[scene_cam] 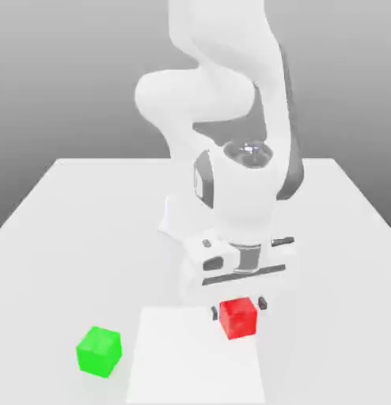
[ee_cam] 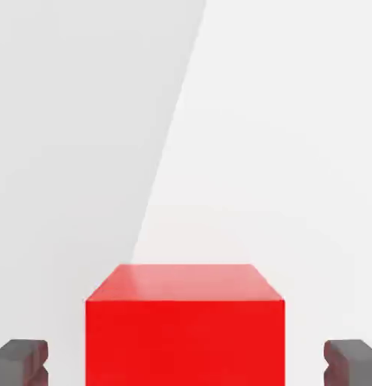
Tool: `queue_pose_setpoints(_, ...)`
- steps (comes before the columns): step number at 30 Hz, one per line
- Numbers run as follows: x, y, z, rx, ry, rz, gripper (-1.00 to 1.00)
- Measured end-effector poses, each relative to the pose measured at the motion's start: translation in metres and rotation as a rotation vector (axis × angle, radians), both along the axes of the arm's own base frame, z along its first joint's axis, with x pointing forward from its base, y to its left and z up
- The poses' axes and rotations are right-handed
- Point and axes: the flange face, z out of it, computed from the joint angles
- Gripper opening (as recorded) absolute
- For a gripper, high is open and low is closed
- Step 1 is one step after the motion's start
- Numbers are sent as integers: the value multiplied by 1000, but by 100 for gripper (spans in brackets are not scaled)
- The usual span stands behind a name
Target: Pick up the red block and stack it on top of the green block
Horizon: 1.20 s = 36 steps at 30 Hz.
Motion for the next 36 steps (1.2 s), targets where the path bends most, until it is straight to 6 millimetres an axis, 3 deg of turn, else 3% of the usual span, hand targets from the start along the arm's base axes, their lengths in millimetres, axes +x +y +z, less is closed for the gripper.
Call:
queue_pose_setpoints(5, 0, 0, -1, 0, 0, 0, -100)
queue_pose_setpoints(12, 0, 0, 55, -1, 0, 3, -100)
queue_pose_setpoints(21, 49, -117, 79, 11, 2, -7, -100)
queue_pose_setpoints(28, 60, -225, 93, 3, 0, 1, -100)
queue_pose_setpoints(33, 64, -226, 45, 1, 0, 28, -100)
queue_pose_setpoints(34, 64, -226, 37, 1, 1, 28, 100)
queue_pose_setpoints(36, 64, -226, 37, 1, 1, 28, 100)
